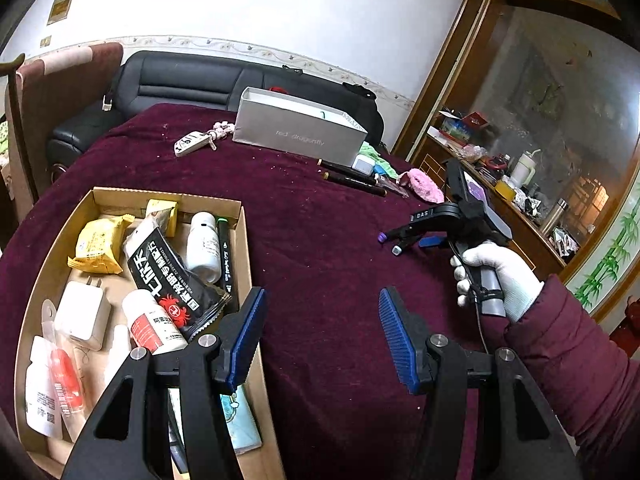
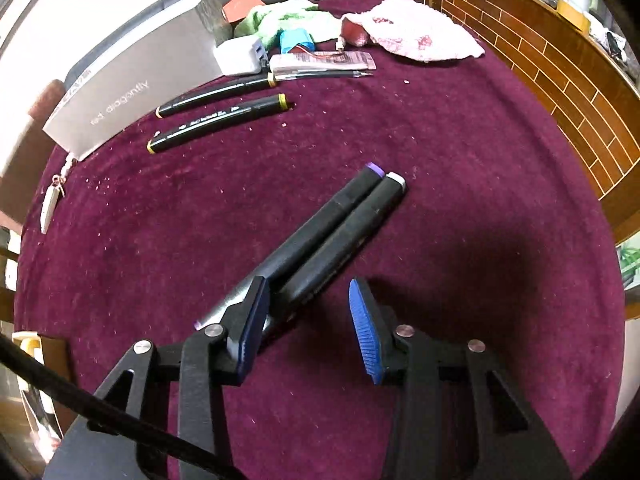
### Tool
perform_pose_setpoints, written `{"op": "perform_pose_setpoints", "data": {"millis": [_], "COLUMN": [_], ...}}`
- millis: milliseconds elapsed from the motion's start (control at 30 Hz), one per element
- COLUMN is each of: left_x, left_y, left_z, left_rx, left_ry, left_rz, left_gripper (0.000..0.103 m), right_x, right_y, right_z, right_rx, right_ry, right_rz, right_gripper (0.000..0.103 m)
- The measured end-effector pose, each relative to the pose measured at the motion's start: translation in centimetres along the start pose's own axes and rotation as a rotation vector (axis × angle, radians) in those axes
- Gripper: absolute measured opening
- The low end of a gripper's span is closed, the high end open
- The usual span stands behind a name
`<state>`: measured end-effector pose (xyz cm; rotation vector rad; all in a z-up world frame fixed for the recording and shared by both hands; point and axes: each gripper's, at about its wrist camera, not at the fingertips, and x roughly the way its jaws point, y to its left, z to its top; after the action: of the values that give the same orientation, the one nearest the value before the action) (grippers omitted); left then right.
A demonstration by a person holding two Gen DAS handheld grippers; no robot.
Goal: Organize objects
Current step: 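Grasp a black marker with right tool while left tool approaches another marker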
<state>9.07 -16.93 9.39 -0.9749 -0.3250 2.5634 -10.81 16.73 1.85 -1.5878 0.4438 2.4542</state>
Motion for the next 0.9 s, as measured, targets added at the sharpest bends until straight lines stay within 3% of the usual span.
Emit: {"op": "perform_pose_setpoints", "data": {"millis": [200, 367, 500, 667, 767, 900], "left_x": [0.3, 0.8, 2.1, 5.4, 8.8, 14.7], "left_y": [-0.2, -1.8, -3.8, -8.1, -10.5, -13.2], "left_z": [0.2, 0.8, 1.7, 3.9, 5.6, 7.0], "left_rx": [0.008, 0.061, 0.097, 0.215, 0.270, 0.342], "left_ry": [0.007, 0.012, 0.031, 0.051, 0.060, 0.107], "left_rz": [0.003, 0.007, -0.018, -0.018, -0.016, 0.030], "left_gripper": [0.052, 0.052, 0.052, 0.052, 0.052, 0.052], "right_x": [1.1, 0.3, -0.8, -2.2, -2.6, -2.8], "right_y": [1.5, 0.1, -2.3, -4.9, -6.6, -7.6], "right_z": [0.8, -0.4, -2.2, -5.2, -6.3, -6.7], "right_rx": [-0.056, -0.092, -0.088, -0.073, -0.038, -0.002], "right_ry": [-0.015, -0.038, -0.042, -0.134, -0.214, -0.278], "right_rz": [-0.106, -0.097, -0.050, -0.063, -0.067, 0.008], "right_gripper": [0.038, 0.012, 0.012, 0.012, 0.012, 0.012]}}
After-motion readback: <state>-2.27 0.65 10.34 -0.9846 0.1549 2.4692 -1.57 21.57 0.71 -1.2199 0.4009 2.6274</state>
